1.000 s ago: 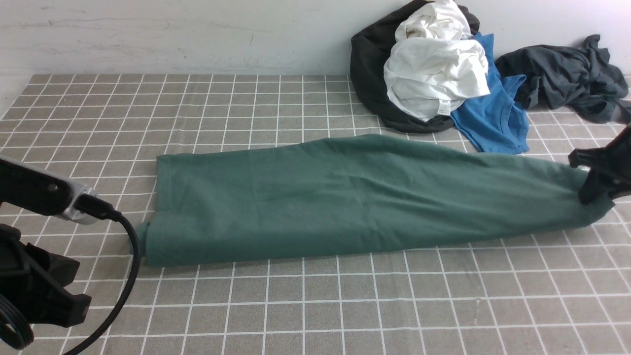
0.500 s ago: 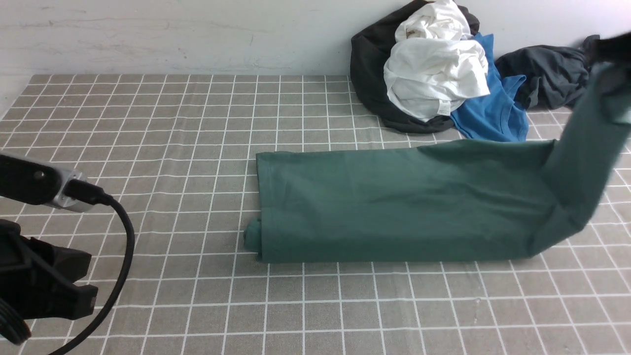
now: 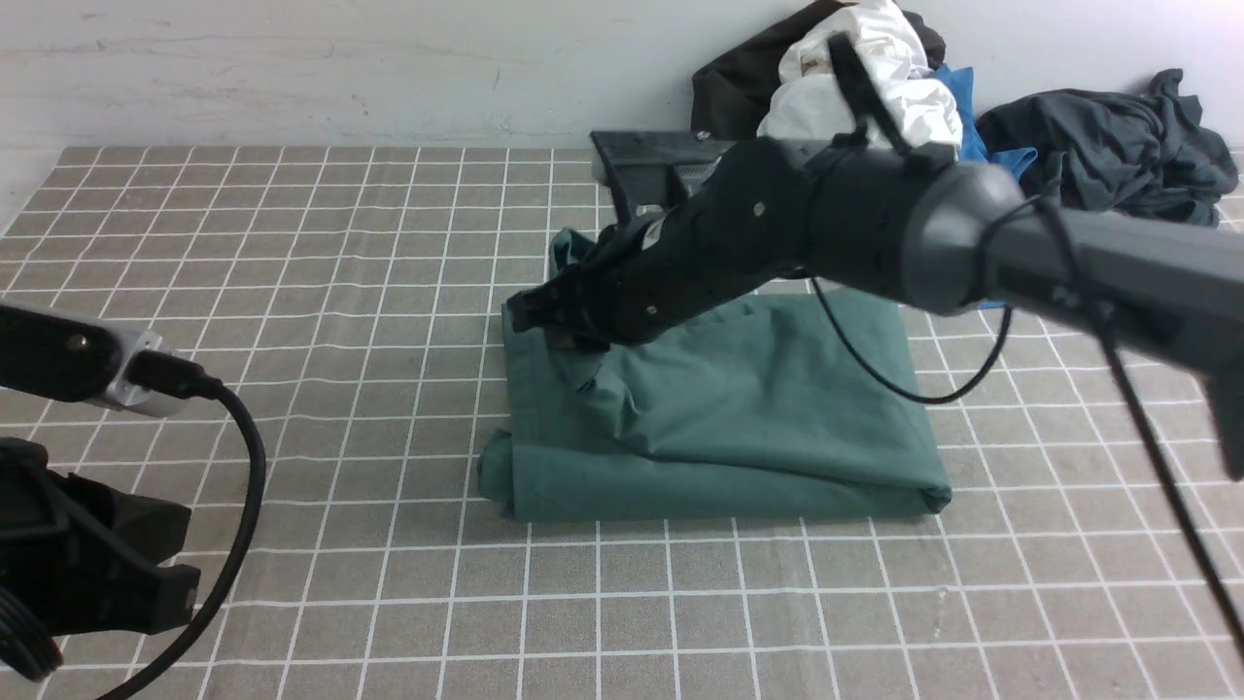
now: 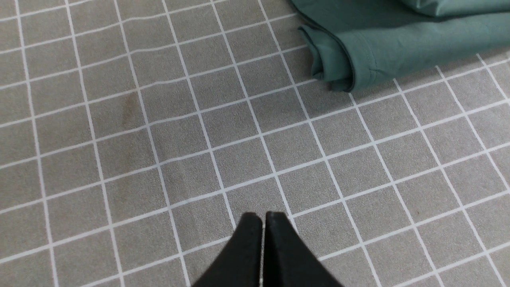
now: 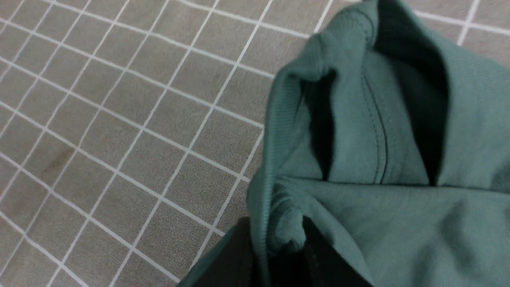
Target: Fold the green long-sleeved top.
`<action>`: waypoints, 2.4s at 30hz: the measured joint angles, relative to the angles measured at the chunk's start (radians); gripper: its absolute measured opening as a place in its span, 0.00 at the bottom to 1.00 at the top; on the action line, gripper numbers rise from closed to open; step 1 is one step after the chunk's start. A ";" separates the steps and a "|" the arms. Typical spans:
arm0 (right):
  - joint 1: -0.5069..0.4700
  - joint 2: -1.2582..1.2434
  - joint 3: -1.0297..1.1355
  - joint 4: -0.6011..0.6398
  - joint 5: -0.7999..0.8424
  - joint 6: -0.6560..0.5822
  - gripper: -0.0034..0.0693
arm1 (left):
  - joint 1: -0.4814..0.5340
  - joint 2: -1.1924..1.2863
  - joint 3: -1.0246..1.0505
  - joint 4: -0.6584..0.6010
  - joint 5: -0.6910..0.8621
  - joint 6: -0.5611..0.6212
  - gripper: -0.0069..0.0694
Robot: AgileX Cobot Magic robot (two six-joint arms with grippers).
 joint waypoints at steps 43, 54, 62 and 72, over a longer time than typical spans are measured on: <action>0.149 -0.691 0.218 -0.673 0.528 0.165 0.03 | -0.212 -0.768 0.403 -0.016 -0.360 0.221 0.08; 0.150 -1.238 1.192 -0.410 -0.217 0.167 0.03 | -0.212 -0.768 0.405 -0.016 -0.360 0.221 0.08; 0.130 -1.333 1.466 -0.350 -0.420 0.173 0.03 | -0.212 -0.768 0.405 -0.016 -0.360 0.221 0.08; 0.066 -1.502 1.650 -0.371 -0.617 0.202 0.03 | -0.212 -0.768 0.405 -0.016 -0.357 0.221 0.08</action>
